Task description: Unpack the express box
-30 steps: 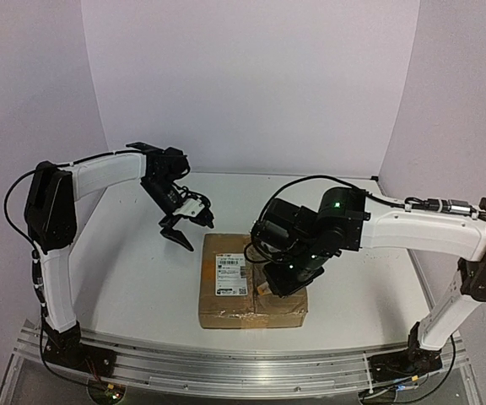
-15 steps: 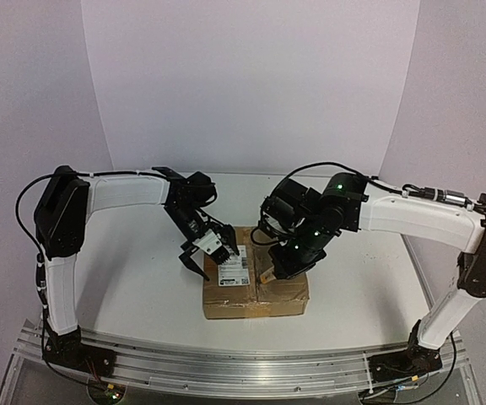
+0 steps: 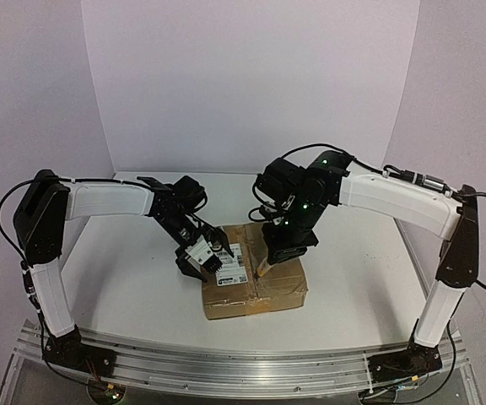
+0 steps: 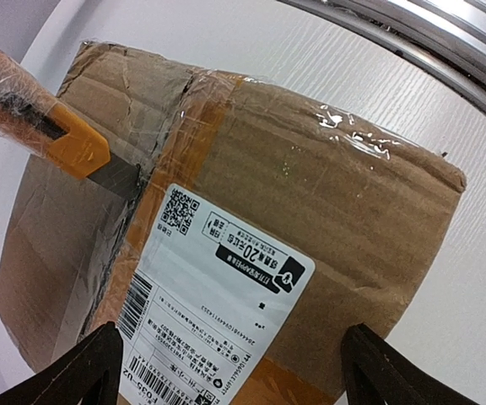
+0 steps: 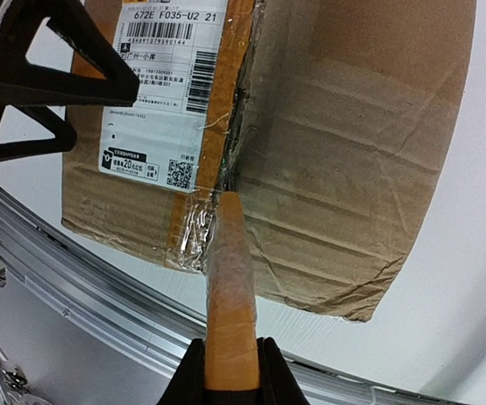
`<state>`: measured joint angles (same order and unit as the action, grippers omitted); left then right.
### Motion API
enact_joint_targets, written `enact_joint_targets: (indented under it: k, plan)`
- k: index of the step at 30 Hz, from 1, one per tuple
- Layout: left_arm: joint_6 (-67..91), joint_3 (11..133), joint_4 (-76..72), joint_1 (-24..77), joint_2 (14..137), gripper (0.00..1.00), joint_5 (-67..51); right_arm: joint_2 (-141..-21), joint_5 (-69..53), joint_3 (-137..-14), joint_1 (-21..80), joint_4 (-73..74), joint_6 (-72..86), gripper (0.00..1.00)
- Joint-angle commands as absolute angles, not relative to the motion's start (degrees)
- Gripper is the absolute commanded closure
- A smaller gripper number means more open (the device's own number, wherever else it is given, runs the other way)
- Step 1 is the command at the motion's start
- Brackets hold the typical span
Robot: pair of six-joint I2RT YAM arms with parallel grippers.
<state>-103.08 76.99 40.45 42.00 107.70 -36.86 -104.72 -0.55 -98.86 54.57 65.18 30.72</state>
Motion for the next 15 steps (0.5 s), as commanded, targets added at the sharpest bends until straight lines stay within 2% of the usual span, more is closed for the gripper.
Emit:
enact_joint_targets:
  k: [1, 6, 15]
  plan:
    - [-103.0, 71.7, 42.5, 43.7, 113.1, 0.09, -22.9, -106.7, 1.6, -101.6, 54.4, 66.2, 38.1, 1.0]
    - [-109.8, 79.5, 57.3, 41.2, 112.1, 0.08, -26.7, -109.2, 1.6, -104.8, 55.0, 67.1, 38.6, 1.0]
    - [-117.0, 85.6, 68.0, 40.8, 108.8, 0.01, -28.2, -110.5, 4.7, -105.1, 55.1, 67.8, 35.8, 1.0]
